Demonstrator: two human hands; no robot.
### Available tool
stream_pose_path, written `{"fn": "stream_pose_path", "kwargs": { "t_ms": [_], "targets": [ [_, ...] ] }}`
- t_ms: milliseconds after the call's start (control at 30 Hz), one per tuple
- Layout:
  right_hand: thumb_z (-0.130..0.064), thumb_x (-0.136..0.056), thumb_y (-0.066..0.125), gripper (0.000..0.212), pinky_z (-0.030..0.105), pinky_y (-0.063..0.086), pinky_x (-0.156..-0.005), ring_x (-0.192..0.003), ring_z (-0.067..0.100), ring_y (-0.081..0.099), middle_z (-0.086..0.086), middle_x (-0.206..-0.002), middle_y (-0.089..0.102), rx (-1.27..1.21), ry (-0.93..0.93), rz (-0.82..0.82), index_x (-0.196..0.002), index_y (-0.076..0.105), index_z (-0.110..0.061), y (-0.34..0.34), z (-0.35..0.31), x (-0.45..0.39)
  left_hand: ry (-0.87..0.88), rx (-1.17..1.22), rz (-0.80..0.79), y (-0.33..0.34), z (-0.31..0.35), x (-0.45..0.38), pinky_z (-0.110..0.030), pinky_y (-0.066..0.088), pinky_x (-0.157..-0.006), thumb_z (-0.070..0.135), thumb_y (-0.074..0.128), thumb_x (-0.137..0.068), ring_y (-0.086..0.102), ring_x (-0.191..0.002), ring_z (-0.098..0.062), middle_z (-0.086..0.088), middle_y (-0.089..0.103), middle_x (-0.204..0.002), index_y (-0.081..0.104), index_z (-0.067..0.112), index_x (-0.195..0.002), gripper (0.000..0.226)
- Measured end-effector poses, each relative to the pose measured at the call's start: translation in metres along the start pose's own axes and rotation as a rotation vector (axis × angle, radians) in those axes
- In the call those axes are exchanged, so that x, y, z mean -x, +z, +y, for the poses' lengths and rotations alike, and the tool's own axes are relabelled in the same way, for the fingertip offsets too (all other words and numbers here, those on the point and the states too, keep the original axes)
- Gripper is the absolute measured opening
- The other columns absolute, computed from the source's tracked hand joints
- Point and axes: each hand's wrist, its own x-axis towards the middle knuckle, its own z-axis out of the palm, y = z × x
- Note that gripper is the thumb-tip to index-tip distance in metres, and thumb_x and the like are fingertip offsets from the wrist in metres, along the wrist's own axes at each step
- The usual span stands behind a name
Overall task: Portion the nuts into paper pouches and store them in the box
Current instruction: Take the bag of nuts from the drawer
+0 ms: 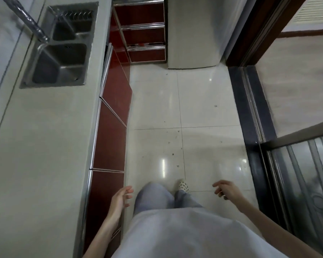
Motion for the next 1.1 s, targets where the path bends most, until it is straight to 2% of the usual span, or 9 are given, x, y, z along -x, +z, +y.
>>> {"fn": "stream_pose_path", "kwargs": {
  "t_ms": [233, 333, 467, 600, 733, 900, 1000, 1100],
  "targets": [
    [0.004, -0.088, 0.039, 0.031, 0.027, 0.036, -0.054, -0.061, 0.020, 0.054, 0.012, -0.071, 0.065, 0.000, -0.107, 0.007, -0.090, 0.069, -0.004, 0.000, -0.131, -0.056, -0.117, 0.046, 0.034, -0.014, 0.043, -0.061, -0.029, 0.038, -0.065, 0.014, 0.033, -0.102, 0.055, -0.081, -0.020, -0.015, 0.063, -0.107, 0.061, -0.001, -0.117, 0.034],
    [0.004, -0.089, 0.038, 0.031, 0.026, 0.035, -0.054, -0.060, 0.020, 0.053, 0.012, -0.070, 0.064, -0.010, -0.087, 0.017, -0.090, 0.068, -0.004, 0.011, -0.175, -0.083, -0.133, 0.055, 0.034, -0.023, 0.085, -0.098, -0.028, 0.039, -0.065, 0.013, 0.036, -0.101, 0.055, -0.078, -0.019, -0.014, 0.064, -0.103, 0.064, 0.004, -0.106, 0.030],
    [0.006, -0.088, 0.038, 0.030, 0.025, 0.034, -0.051, -0.056, 0.020, 0.052, 0.014, -0.069, 0.063, -0.035, -0.037, 0.041, -0.092, 0.068, 0.000, 0.030, -0.216, -0.104, -0.096, 0.019, -0.016, -0.041, 0.158, -0.142, -0.025, 0.040, -0.057, 0.010, 0.034, -0.101, 0.053, -0.072, -0.014, -0.005, 0.066, -0.092, 0.062, 0.006, -0.108, 0.029],
    [0.005, -0.089, 0.037, 0.030, 0.025, 0.036, -0.053, -0.058, 0.022, 0.054, 0.014, -0.070, 0.064, -0.026, 0.028, 0.052, -0.091, 0.067, -0.003, 0.048, -0.239, -0.119, -0.022, -0.102, -0.059, -0.055, 0.234, -0.190, -0.027, 0.039, -0.063, 0.011, 0.032, -0.101, 0.054, -0.077, -0.014, -0.011, 0.065, -0.108, 0.062, 0.005, -0.112, 0.032],
    [0.004, -0.087, 0.039, 0.030, 0.024, 0.036, -0.052, -0.055, 0.021, 0.054, 0.010, -0.064, 0.063, -0.051, 0.120, 0.060, -0.088, 0.067, -0.004, 0.055, -0.250, -0.133, 0.011, -0.148, -0.084, -0.060, 0.299, -0.235, -0.026, 0.039, -0.063, 0.012, 0.032, -0.102, 0.054, -0.076, -0.012, -0.011, 0.063, -0.112, 0.059, 0.000, -0.122, 0.035],
    [0.007, -0.086, 0.039, 0.029, 0.030, 0.039, -0.059, -0.057, 0.026, 0.054, 0.015, -0.064, 0.062, -0.098, 0.219, 0.069, -0.086, 0.067, 0.000, 0.054, -0.274, -0.163, 0.016, -0.167, -0.120, -0.051, 0.366, -0.280, -0.026, 0.037, -0.063, 0.011, 0.032, -0.101, 0.052, -0.074, -0.013, -0.012, 0.060, -0.110, 0.055, -0.002, -0.127, 0.037],
    [0.010, -0.084, 0.037, 0.032, 0.032, 0.040, -0.061, -0.057, 0.027, 0.054, 0.016, -0.063, 0.061, -0.128, 0.245, 0.079, -0.085, 0.067, 0.002, 0.045, -0.304, -0.192, 0.016, -0.156, -0.111, -0.039, 0.403, -0.307, -0.026, 0.037, -0.063, 0.012, 0.034, -0.101, 0.053, -0.074, -0.013, -0.015, 0.061, -0.108, 0.055, -0.003, -0.127, 0.037],
    [0.009, -0.085, 0.035, 0.032, 0.027, 0.037, -0.056, -0.055, 0.024, 0.052, 0.013, -0.061, 0.059, -0.118, 0.252, 0.064, -0.085, 0.066, 0.001, 0.026, -0.349, -0.225, 0.013, -0.183, -0.107, -0.026, 0.441, -0.332, -0.027, 0.040, -0.064, 0.012, 0.034, -0.102, 0.054, -0.076, -0.014, -0.021, 0.061, -0.123, 0.056, -0.002, -0.126, 0.036]
  ]
}}
